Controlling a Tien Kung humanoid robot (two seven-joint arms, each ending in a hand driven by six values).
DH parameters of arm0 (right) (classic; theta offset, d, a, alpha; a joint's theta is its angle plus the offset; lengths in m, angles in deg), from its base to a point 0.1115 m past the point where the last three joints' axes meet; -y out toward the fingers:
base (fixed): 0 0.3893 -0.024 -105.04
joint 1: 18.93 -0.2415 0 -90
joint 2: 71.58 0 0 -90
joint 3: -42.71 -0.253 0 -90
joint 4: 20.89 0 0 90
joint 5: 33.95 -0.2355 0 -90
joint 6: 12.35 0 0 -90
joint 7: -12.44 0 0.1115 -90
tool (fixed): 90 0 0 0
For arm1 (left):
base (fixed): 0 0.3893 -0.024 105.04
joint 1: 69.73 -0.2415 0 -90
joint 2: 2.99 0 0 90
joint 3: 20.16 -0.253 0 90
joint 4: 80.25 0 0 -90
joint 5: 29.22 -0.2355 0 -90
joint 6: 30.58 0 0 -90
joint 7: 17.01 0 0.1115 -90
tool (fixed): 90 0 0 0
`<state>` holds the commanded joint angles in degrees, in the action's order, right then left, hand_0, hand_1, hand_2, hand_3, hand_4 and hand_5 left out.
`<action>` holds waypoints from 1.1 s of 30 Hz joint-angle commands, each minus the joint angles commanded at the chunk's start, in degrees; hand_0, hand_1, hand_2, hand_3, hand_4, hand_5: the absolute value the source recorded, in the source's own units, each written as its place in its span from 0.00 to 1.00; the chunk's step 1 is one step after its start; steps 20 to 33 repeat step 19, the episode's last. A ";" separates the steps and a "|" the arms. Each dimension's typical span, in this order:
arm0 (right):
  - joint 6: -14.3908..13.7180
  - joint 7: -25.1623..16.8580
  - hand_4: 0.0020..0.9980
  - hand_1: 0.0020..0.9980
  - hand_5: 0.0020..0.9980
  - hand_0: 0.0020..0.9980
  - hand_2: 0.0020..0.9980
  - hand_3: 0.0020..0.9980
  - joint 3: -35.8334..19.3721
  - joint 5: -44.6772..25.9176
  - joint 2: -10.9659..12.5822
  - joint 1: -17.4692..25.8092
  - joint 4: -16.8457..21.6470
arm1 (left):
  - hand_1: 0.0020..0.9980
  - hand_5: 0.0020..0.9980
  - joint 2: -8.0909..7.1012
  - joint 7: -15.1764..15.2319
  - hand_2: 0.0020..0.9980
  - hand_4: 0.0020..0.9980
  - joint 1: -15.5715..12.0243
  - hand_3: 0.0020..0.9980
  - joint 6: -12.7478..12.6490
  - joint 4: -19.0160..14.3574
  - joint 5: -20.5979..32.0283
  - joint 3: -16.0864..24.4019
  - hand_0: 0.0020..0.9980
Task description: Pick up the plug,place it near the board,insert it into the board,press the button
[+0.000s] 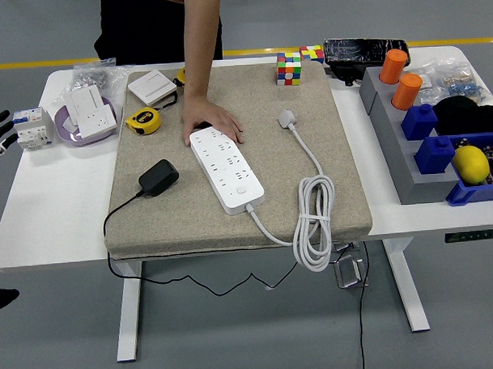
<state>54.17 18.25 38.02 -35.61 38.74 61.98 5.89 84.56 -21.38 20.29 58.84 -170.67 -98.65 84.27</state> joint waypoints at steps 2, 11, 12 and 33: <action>-0.01 -0.01 1.00 0.85 0.98 0.90 0.81 0.83 -0.13 0.05 0.04 -0.10 0.06 | 0.84 1.00 0.10 0.03 0.81 1.00 0.12 0.83 -0.03 -0.30 -0.72 -0.20 0.80; -0.10 -0.04 1.00 0.85 0.98 0.90 0.81 0.82 -1.03 0.37 0.23 -0.29 0.19 | 0.84 1.00 0.24 0.04 0.81 1.00 -0.03 0.83 -0.05 -1.08 -0.49 -0.86 0.79; -0.09 -0.04 1.00 0.85 0.98 0.90 0.81 0.82 -1.06 0.39 0.25 -0.29 0.19 | 0.84 1.00 0.26 0.03 0.81 1.00 -0.07 0.83 -0.04 -1.08 -0.49 -0.91 0.79; -0.12 -0.02 1.00 0.85 0.98 0.90 0.81 0.82 -1.45 0.33 0.27 -0.24 0.06 | 0.84 1.00 0.66 0.08 0.81 1.00 -0.07 0.83 -0.21 -1.30 -0.87 -1.06 0.79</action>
